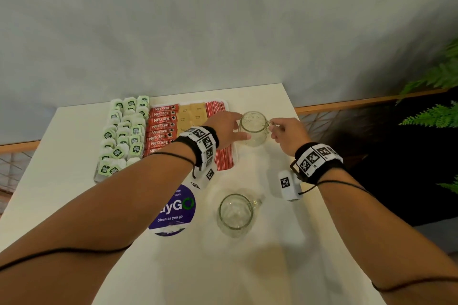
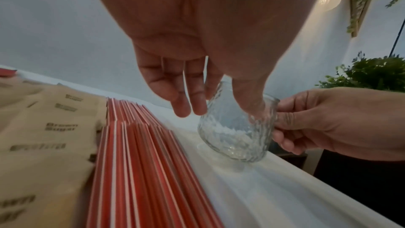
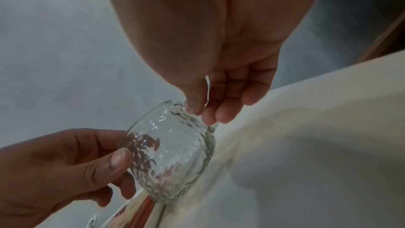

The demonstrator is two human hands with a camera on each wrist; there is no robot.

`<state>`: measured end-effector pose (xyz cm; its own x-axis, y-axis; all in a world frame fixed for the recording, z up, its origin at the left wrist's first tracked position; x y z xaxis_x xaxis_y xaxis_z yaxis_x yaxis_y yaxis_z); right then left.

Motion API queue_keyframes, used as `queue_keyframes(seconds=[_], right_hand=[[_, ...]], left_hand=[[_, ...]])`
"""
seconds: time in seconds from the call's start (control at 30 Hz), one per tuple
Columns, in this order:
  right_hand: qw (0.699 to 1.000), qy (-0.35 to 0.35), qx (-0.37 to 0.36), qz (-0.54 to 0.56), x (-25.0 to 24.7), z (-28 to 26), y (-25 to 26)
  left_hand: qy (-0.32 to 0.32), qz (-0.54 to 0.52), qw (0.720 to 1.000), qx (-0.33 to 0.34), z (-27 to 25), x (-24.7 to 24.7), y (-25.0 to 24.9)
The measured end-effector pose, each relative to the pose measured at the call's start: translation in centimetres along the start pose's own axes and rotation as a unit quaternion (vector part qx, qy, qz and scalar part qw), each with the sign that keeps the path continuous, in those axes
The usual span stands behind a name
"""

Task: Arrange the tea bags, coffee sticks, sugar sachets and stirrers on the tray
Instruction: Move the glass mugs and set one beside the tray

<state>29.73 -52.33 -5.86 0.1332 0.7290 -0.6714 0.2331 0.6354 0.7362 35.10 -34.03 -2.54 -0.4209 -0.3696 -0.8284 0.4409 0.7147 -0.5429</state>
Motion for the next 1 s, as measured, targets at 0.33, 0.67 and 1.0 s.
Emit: queue_keyframes(seconds=[0.33, 0.67, 1.0], right_hand=[[0.999, 0.042, 0.021, -0.003, 1.4, 0.0, -1.3], [0.997, 0.074, -0.034, -0.003, 2.0, -4.8, 1.0], [0.993, 0.099, -0.045, -0.038, 3.3, -0.3, 2.5]], left_hand=[[0.002, -0.001, 1.0, -0.018, 0.6, 0.9, 1.5], [-0.048, -0.019, 0.999, 0.01, 0.1, 0.3, 2.5], [-0.08, -0.068, 0.994, -0.026, 4.2, -0.9, 3.9]])
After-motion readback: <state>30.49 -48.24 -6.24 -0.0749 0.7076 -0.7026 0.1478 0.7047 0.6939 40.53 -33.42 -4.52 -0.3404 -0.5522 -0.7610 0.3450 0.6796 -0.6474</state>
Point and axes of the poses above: each hand's wrist, its own z-axis towards the middle knuckle, its own x-axis out of the palm, y = z × x, the point moved 9 cm from there along z, towards the middle knuckle, and after that the axes turned 6 degrees about -z, right-handed, at the moved point
